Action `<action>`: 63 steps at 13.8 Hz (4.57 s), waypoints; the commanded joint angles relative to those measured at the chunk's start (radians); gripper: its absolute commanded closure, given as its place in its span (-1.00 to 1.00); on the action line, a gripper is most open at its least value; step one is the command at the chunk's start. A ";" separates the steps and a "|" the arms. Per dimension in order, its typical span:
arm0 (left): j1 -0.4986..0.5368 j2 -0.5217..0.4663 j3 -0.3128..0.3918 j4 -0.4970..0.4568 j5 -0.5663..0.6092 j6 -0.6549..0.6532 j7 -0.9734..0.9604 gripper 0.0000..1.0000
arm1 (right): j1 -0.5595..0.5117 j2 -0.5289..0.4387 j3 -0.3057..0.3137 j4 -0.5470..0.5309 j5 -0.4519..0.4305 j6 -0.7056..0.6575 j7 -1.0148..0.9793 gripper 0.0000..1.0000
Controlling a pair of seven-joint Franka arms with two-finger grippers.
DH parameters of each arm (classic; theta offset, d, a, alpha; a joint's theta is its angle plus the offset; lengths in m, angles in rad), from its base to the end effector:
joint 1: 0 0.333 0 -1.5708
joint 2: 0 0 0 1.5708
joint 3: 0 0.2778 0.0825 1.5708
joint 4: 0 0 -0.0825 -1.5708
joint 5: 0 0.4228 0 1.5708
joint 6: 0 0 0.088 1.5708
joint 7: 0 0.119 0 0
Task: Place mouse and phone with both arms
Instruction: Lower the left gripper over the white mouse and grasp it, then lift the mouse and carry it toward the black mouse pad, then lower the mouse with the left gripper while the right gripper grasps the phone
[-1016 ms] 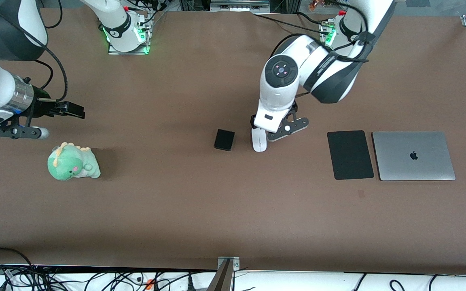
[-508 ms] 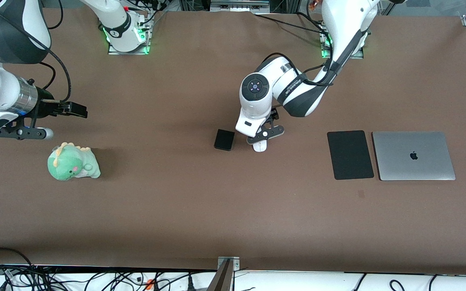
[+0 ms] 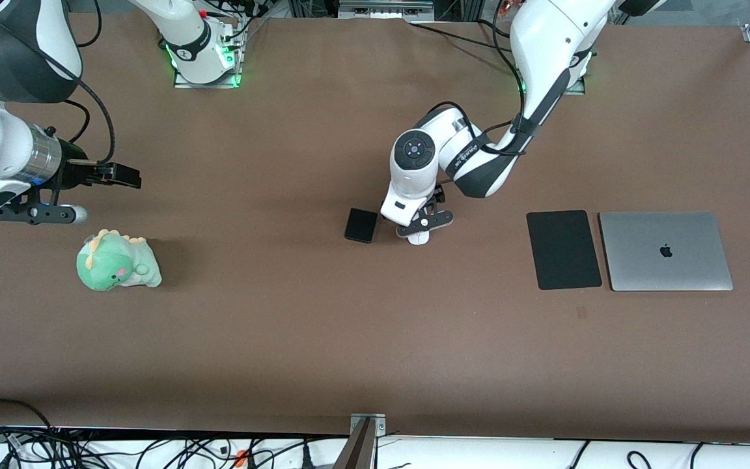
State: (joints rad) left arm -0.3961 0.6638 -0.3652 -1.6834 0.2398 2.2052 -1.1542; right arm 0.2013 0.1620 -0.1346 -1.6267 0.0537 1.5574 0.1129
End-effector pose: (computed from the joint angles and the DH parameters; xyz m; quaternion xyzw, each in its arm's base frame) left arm 0.5013 -0.4498 0.1582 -0.9874 -0.1503 0.0418 0.0253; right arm 0.6131 0.0510 0.4479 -0.9929 0.0260 0.1156 0.0055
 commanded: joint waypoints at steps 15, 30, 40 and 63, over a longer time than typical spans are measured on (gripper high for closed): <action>0.029 0.102 0.006 0.008 0.029 0.105 0.145 -0.70 | 0.007 -0.010 -0.002 -0.016 0.000 -0.048 -0.006 -1.00; 0.291 -0.095 0.009 -0.004 0.012 -0.163 0.353 0.95 | 0.058 0.013 0.000 -0.009 0.050 -0.010 0.033 -1.00; 0.531 -0.119 0.011 -0.064 0.013 -0.229 0.655 0.94 | 0.354 0.218 0.000 -0.009 0.130 0.384 0.531 -1.00; 0.640 -0.056 0.017 -0.161 0.029 -0.076 0.781 -1.00 | 0.676 0.623 -0.007 0.028 0.014 0.882 0.814 -1.00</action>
State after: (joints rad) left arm 0.2384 0.6240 -0.3361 -1.8599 0.2400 2.1409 -0.3830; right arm 0.8601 0.7584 -0.1284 -1.6324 0.0860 2.4348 0.9013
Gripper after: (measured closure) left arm 0.048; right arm 0.000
